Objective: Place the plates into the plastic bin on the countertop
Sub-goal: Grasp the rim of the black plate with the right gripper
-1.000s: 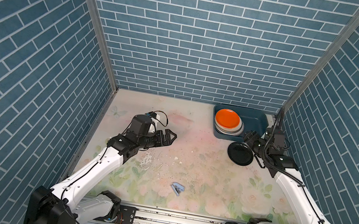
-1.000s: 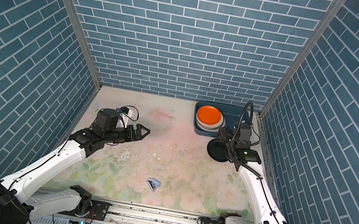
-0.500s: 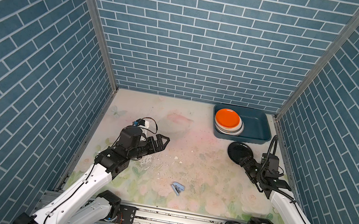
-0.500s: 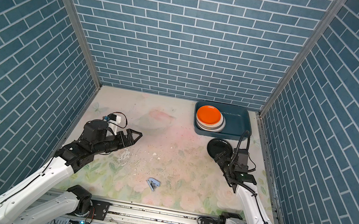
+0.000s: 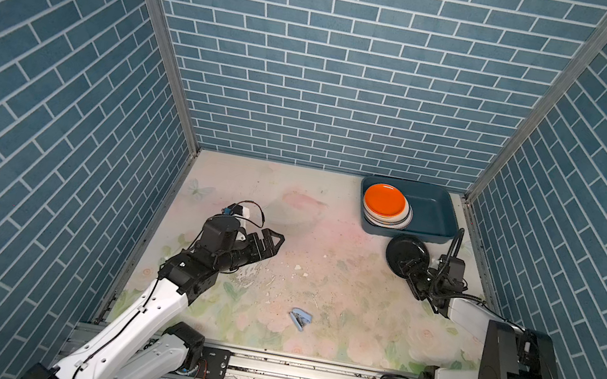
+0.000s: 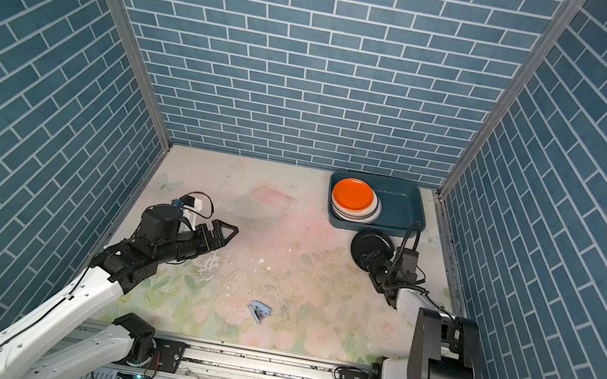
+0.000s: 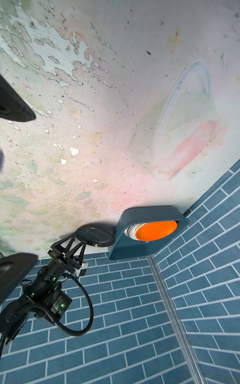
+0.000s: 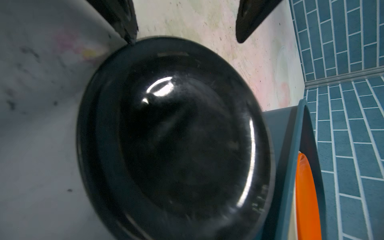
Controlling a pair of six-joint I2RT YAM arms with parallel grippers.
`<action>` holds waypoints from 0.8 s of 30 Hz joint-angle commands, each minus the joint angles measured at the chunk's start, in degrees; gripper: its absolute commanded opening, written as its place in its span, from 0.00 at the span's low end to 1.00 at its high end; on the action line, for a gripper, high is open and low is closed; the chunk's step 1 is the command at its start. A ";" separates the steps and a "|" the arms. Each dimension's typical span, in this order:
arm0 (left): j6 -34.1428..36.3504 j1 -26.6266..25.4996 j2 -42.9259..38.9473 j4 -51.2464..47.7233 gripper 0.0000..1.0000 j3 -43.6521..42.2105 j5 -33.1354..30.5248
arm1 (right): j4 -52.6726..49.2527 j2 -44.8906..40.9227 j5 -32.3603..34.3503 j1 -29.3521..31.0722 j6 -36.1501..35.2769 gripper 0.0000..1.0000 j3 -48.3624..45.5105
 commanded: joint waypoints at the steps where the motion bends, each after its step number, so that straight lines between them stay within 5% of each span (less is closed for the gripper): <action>1: 0.25 -0.21 0.48 -0.37 1.00 0.14 -0.08 | 4.55 2.08 -1.39 -0.44 1.69 0.74 -0.28; 14: 0.39 -0.16 1.95 -0.41 0.99 1.85 0.02 | -1.08 -2.76 1.00 -1.42 0.87 0.75 -0.36; 19: 0.82 -0.20 2.38 -0.68 1.00 2.54 -0.23 | -9.85 -7.48 6.99 -2.02 -2.35 0.86 0.27; 24: 1.53 -0.23 3.71 -0.59 1.00 3.03 -0.06 | -10.39 -5.93 3.51 -5.08 -2.70 0.86 0.82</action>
